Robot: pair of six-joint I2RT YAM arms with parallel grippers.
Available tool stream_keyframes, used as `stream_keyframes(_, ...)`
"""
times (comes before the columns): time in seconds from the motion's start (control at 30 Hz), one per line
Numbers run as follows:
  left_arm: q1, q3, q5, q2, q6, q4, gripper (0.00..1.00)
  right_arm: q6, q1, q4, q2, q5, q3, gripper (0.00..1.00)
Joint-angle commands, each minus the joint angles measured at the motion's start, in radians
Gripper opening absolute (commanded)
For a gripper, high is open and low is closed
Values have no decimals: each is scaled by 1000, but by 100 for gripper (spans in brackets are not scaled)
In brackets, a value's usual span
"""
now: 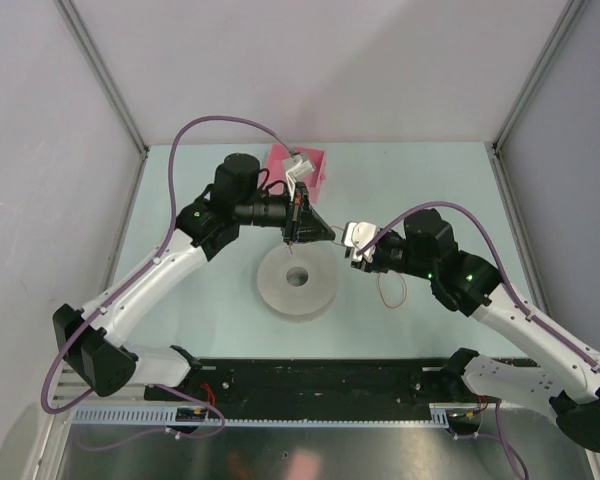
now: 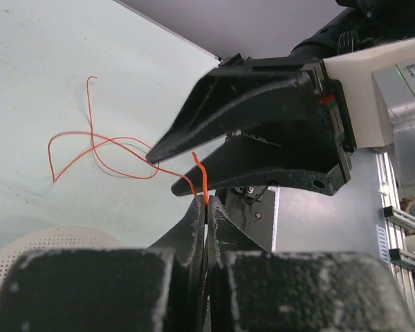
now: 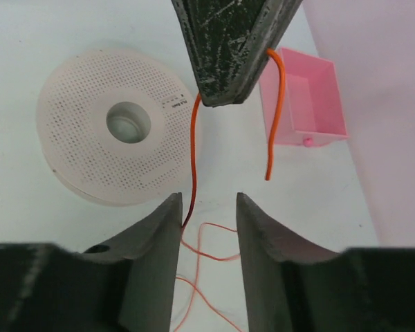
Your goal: Wrap the cables
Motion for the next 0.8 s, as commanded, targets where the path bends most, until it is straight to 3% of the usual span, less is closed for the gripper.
stream_keyframes(0.0, -5, -8, 20, -22, 4, -3, 0, 21, 3, 47, -14, 33, 49, 57)
stream_keyframes(0.07, -5, -13, 13, -22, -12, -2, 0, 46, 2, 75, -20, 17, 48, 78)
stream_keyframes(0.13, -4, -11, 2, -19, -30, -1, 0, 72, 3, 115, -27, -7, 42, 90)
stream_keyframes(0.3, -4, -7, -31, -11, -94, 2, 0, 126, 10, 227, -37, -79, 19, 97)
stream_keyframes(0.57, 18, -2, -11, -17, -171, 39, 0, 181, 12, 331, -36, -129, -26, 99)
stream_keyframes(0.77, 30, -5, 38, -23, -189, 68, 0, 173, 12, 359, -14, -146, -38, 76)
